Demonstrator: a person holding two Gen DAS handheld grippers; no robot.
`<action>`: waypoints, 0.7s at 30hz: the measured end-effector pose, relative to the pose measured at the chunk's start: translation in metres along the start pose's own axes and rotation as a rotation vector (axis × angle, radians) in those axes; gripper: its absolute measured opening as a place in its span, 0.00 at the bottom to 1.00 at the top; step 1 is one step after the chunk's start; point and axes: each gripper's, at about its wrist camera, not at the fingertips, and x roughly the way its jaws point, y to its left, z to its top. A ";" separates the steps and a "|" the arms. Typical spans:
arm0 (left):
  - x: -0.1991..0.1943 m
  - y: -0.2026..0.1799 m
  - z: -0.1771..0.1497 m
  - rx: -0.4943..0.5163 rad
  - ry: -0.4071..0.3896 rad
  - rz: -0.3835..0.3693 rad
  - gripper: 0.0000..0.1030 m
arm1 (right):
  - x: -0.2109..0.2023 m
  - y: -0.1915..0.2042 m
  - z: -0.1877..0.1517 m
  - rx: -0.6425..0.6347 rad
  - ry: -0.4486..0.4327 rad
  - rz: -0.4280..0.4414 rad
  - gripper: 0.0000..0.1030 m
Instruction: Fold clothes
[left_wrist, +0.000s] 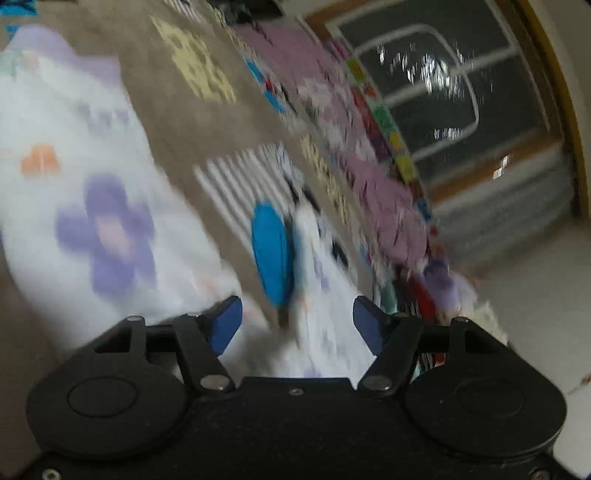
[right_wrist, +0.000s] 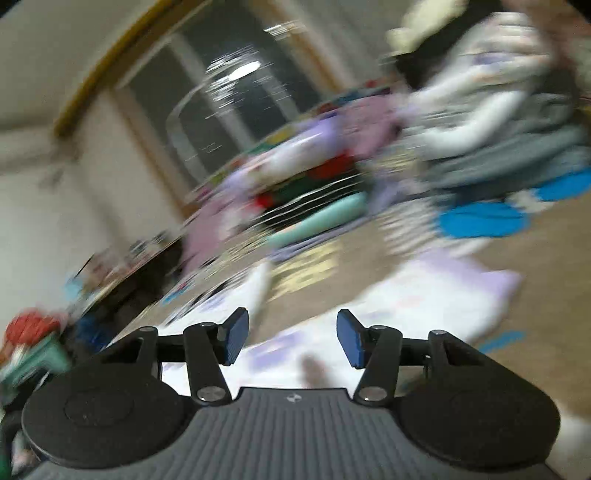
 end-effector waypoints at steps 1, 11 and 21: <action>-0.006 0.003 0.007 -0.014 -0.053 0.022 0.65 | 0.008 0.012 -0.005 -0.037 0.036 0.046 0.52; -0.059 0.030 0.041 -0.081 -0.305 0.138 0.68 | 0.034 0.056 -0.035 -0.252 0.252 0.065 0.52; -0.082 0.003 0.044 0.034 -0.307 0.081 0.68 | 0.026 0.052 -0.031 -0.259 0.208 0.022 0.52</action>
